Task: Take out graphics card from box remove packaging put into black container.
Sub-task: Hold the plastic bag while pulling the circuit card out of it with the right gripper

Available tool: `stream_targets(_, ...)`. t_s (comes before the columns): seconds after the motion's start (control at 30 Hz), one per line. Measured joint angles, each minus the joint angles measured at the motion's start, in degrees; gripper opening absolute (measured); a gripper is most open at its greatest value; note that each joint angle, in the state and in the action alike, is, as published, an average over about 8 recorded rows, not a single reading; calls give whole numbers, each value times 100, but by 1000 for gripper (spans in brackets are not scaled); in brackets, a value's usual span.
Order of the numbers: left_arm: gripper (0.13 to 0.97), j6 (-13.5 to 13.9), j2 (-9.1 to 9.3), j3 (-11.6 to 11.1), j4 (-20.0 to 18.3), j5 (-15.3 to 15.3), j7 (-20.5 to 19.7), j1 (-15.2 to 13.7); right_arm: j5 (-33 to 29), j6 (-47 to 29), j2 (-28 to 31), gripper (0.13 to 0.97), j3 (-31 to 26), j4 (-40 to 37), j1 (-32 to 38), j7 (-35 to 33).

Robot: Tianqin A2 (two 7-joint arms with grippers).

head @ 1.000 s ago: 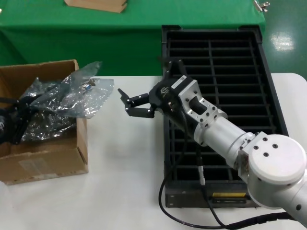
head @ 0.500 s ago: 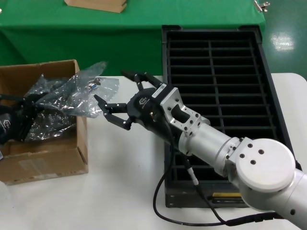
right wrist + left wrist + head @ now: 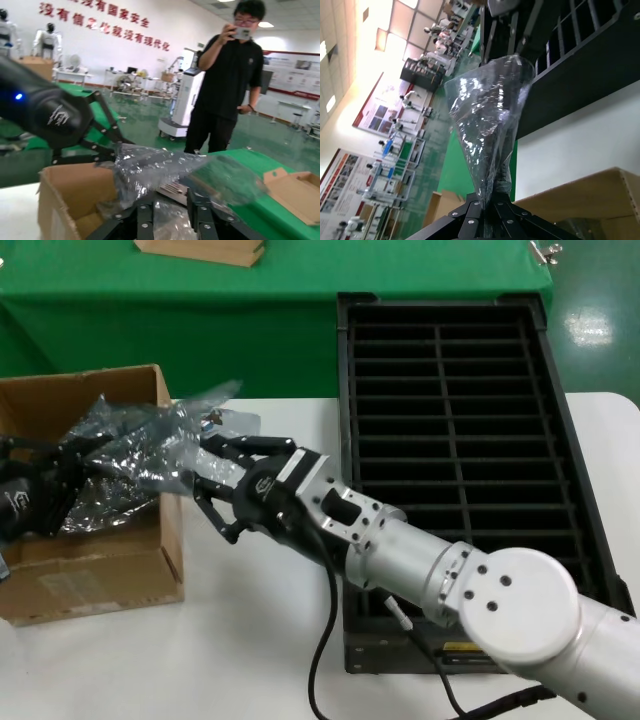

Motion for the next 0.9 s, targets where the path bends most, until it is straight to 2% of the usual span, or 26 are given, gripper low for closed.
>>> stream_targets(0.1,143,110,-55,29,23,-12,9,-25,-619,-124,-69,292,3,-56,5,394)
stream_targets(0.27,143,276,-147,73,93,-27,17,-88,-1880,-428,-203,237,190,-116,-60,1067)
stream_targets(0.4,143,370,-205,98,163,-31,36,-147,-2958,-838,-368,181,645,-109,-262,1454)
stream_targets(0.57,143,444,-259,115,243,-28,81,-200,-4133,-1423,-615,159,1403,-14,-614,1720)
stream_targets(0.7,143,489,-300,131,287,-16,126,-230,-4754,-1788,-789,136,1914,102,-859,1696)
stream_targets(0.9,143,553,-370,162,292,13,198,-256,-5208,-2166,-987,136,2425,300,-1129,1329)
